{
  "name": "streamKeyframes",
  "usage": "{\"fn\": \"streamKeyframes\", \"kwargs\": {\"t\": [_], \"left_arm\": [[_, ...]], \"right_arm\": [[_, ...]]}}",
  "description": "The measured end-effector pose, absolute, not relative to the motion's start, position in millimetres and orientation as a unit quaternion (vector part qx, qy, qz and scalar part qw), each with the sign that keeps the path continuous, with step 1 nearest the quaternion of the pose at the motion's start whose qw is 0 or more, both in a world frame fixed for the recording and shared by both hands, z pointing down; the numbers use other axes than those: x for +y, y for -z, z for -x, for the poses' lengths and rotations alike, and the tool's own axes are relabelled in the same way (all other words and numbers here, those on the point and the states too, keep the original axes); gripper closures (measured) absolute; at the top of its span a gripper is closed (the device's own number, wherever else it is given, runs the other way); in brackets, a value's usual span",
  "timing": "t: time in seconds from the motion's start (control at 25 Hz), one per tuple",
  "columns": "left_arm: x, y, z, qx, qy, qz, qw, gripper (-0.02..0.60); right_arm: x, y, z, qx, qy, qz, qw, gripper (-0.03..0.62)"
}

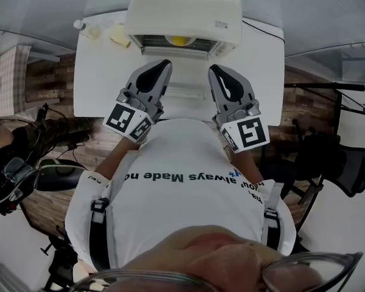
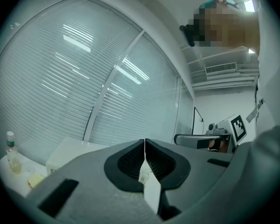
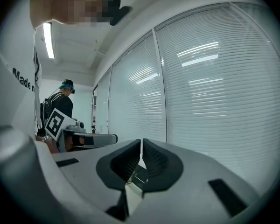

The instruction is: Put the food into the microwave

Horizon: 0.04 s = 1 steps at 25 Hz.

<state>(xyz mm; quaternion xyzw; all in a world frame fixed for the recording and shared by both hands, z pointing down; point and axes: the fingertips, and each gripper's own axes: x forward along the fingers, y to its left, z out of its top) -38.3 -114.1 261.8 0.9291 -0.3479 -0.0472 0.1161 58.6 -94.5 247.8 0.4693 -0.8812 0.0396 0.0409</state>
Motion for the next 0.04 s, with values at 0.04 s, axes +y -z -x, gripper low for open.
{"fn": "streamKeyframes", "kwargs": {"t": [0.04], "left_arm": [[-113.8,-261.6,38.1,-0.348,0.048,-0.929,0.116,0.568]], "right_arm": [[-94.1,-247.8,-58.5,-0.881,-0.039,-0.469,0.041,0.572]]}}
